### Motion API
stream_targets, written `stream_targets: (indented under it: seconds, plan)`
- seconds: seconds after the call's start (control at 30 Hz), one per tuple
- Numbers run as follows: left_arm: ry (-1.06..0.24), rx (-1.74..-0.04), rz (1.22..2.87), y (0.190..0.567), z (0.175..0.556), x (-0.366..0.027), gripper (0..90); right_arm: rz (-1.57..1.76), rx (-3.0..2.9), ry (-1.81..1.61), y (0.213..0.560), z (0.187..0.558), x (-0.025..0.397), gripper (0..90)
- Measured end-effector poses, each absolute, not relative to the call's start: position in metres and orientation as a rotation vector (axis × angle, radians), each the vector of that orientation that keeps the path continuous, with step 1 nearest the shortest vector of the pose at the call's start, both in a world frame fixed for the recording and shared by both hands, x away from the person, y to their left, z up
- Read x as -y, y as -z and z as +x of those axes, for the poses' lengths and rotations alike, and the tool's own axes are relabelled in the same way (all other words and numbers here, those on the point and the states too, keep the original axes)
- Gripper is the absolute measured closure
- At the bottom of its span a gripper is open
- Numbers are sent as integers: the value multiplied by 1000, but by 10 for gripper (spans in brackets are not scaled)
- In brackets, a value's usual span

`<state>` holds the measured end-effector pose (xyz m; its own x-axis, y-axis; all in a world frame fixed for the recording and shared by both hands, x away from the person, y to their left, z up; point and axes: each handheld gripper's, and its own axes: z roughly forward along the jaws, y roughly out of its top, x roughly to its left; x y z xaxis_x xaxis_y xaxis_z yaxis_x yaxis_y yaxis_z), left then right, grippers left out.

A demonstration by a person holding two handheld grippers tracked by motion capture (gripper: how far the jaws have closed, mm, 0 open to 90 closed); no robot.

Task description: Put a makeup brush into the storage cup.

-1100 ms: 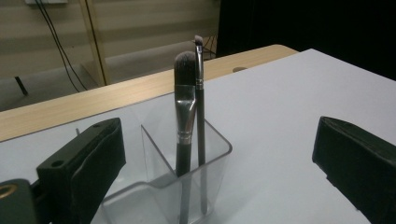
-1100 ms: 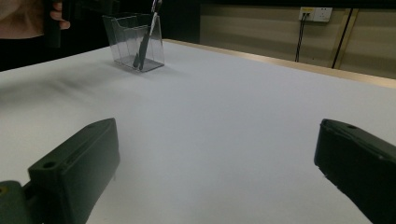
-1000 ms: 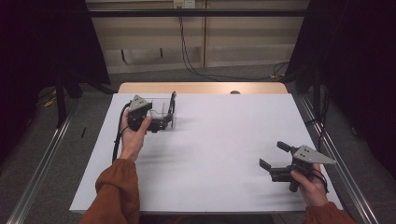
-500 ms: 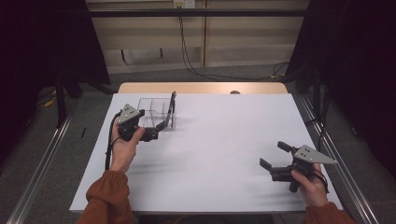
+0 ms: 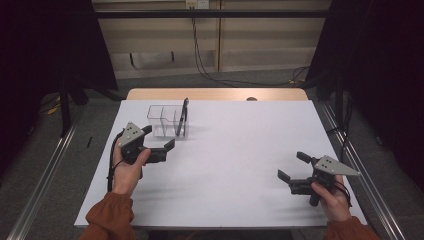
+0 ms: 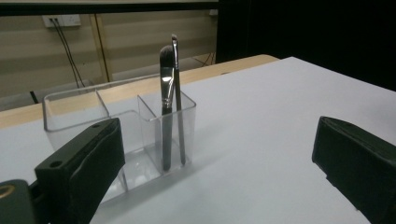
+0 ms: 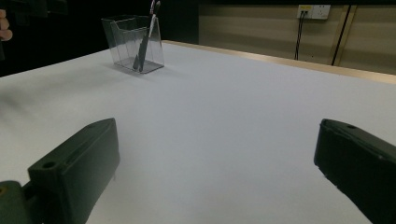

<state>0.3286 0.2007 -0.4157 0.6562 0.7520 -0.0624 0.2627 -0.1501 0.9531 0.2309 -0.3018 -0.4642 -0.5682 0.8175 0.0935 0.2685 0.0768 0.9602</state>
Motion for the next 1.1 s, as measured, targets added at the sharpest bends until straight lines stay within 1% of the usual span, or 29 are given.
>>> stream_targets:
  seconds: [0.3,0.6,0.73,1.03,1.1]
  plan:
    - [-563,-834,1712,421,306,-209,19,1063,-1887,-1506,464,231,301,0]
    - [-558,-859,1706,429,291,-216,19,1066,-1884,-1509,464,231,301,0]
    - [-555,-841,1724,433,282,-219,21,1064,-1883,-1507,464,230,301,0]
    - [-540,-851,1681,440,267,-228,27,1063,-1883,-1509,464,230,301,0]
    - [-561,-841,1685,441,263,-232,26,1066,-1878,-1513,464,229,301,0]
